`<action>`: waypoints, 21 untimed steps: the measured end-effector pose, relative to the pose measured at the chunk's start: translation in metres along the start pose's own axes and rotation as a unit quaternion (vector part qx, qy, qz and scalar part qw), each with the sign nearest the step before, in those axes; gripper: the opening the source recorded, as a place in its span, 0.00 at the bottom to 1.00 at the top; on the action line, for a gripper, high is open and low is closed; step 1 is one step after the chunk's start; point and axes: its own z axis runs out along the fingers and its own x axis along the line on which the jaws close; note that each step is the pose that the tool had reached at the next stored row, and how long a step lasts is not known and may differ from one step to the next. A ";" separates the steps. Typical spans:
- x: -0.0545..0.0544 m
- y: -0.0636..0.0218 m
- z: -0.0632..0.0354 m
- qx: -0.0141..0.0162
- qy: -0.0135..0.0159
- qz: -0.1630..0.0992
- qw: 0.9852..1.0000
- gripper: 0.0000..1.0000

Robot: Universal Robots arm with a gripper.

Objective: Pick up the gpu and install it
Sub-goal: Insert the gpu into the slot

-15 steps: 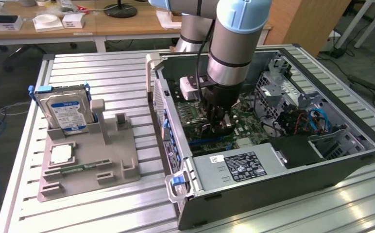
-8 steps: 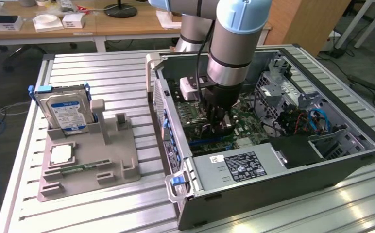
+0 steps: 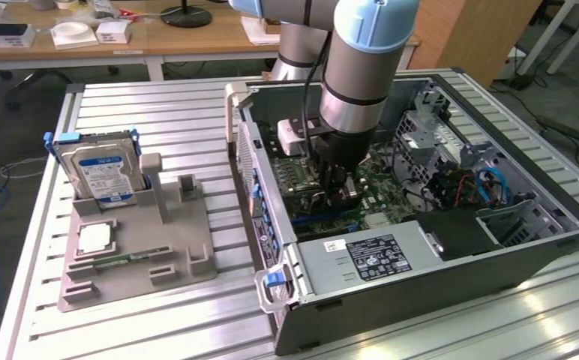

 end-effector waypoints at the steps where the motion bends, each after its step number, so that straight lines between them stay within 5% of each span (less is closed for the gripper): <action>1: 0.000 0.0000 0.0000 0.000 0.000 0.000 1.000 0.27; 21: -0.001 0.0000 0.0035 0.000 0.000 0.000 1.000 0.27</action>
